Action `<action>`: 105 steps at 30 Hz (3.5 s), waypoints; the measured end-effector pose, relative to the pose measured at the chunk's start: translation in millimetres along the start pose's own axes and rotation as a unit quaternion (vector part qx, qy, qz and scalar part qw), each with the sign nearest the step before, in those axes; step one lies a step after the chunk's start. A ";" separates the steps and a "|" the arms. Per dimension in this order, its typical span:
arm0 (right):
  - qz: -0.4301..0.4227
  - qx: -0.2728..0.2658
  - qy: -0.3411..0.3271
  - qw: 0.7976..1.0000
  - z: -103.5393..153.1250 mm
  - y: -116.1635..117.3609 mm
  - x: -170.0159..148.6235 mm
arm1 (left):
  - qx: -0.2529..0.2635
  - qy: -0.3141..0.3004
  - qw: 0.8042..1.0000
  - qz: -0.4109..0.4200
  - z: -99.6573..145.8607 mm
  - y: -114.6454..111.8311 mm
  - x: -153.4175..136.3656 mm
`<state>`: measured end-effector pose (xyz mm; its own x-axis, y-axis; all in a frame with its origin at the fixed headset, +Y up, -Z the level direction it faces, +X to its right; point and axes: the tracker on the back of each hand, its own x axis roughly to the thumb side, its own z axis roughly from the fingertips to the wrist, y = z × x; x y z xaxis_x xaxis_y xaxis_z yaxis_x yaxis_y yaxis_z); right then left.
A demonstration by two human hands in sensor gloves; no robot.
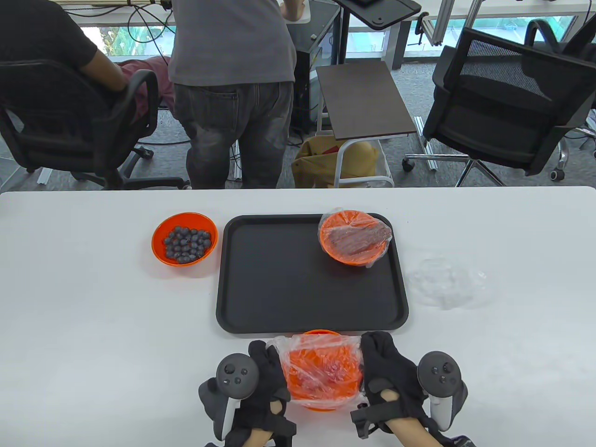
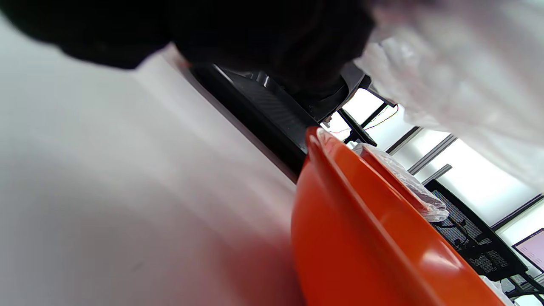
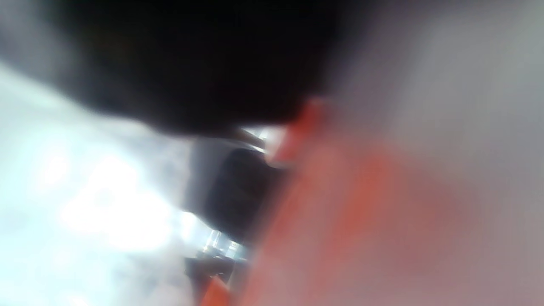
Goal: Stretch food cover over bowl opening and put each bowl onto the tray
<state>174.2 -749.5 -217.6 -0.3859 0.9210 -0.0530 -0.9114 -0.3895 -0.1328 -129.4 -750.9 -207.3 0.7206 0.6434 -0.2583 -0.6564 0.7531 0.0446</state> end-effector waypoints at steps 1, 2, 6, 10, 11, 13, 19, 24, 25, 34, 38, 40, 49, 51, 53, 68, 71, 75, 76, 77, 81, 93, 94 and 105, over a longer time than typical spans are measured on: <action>0.012 -0.001 -0.001 1.000 0.9 0.6 -0.2 | -0.008 0.006 1.000 0.002 0.3 -1.3 -1.8; 0.019 -0.001 -0.003 1.000 1.4 1.1 -0.7 | -0.014 0.012 1.000 0.006 0.6 -3.1 -4.0; 0.048 0.001 0.001 0.999 5.2 2.5 -5.6 | -0.024 0.020 1.000 -0.003 2.7 -7.1 -6.4; 0.071 -0.002 0.004 0.997 6.3 3.3 -8.9 | -0.030 0.009 0.999 -0.024 6.0 -12.0 -7.7; 0.071 -0.004 0.006 0.997 6.4 3.6 -9.0 | -0.030 0.009 0.999 -0.026 6.4 -12.3 -7.9; 0.081 -0.008 0.007 0.997 5.6 3.7 -9.5 | -0.029 0.010 0.999 -0.037 7.2 -13.6 -9.6; 0.100 -0.012 0.016 0.995 3.9 4.8 -15.6 | -0.036 0.022 0.999 -0.033 9.3 -17.3 -14.1; 0.120 -0.015 0.011 0.993 3.5 5.2 -16.2 | -0.035 0.017 0.998 -0.050 10.3 -22.1 -14.1; 0.125 -0.015 0.011 0.992 3.5 5.3 -15.9 | -0.032 0.015 0.998 -0.057 10.8 -23.2 -14.0; 0.158 -0.006 0.020 0.987 -2.1 9.8 -15.6 | -0.034 0.019 0.997 -0.073 10.1 -25.7 -13.5; 0.168 0.000 0.032 0.985 -4.7 12.3 -16.1 | -0.041 0.031 0.996 -0.067 7.2 -26.0 -16.2; 0.172 0.003 0.041 0.984 -6.6 13.1 -16.9 | -0.045 0.037 0.996 -0.065 5.4 -26.3 -17.1; 0.172 0.021 0.099 0.980 -17.8 14.4 -24.6 | -0.057 0.052 0.995 -0.059 -2.8 -27.4 -18.7; 0.183 0.022 0.105 0.977 -20.1 14.3 -24.9 | -0.059 0.057 0.995 -0.053 -5.2 -26.6 -20.3; 0.185 0.027 0.106 0.977 -22.6 14.6 -25.8 | -0.063 0.060 0.995 -0.051 -6.7 -26.6 -20.9; 0.129 0.126 0.103 0.978 -42.2 17.9 -34.8 | -0.120 0.062 0.991 -0.022 -30.8 -29.3 -25.2; 0.119 0.139 0.098 0.978 -45.7 18.7 -35.0 | -0.125 0.060 0.990 -0.020 -33.3 -29.3 -25.4; 0.117 0.154 0.085 0.977 -51.3 20.1 -34.4 | -0.134 0.057 0.989 -0.022 -38.3 -28.9 -25.5; 0.114 0.160 0.087 0.977 -52.9 20.3 -34.5 | -0.136 0.056 0.989 -0.024 -39.6 -28.9 -25.0; 0.114 0.162 0.085 0.976 -53.9 20.6 -34.3 | -0.138 0.054 0.989 -0.026 -41.2 -28.9 -24.8; 0.111 0.183 0.084 0.973 -60.4 21.8 -35.2 | -0.144 0.049 0.988 -0.028 -46.8 -29.3 -23.5; 0.101 0.222 0.089 0.966 -73.6 24.6 -37.2 | -0.181 0.045 0.982 -0.030 -64.0 -30.0 -20.0; 0.101 0.226 0.088 0.965 -74.7 24.9 -37.2 | -0.186 0.045 0.981 -0.029 -66.0 -29.8 -19.8; 0.105 0.260 0.087 0.956 -82.0 28.2 -37.3 | -0.227 0.030 0.973 -0.039 -79.6 -28.6 -17.4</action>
<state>174.7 -794.6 -300.5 -0.5798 0.7911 -0.1951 -0.7821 -0.4732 0.4055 -140.9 -794.6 -280.8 0.7667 0.5675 -0.3003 -0.6412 0.6522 -0.4044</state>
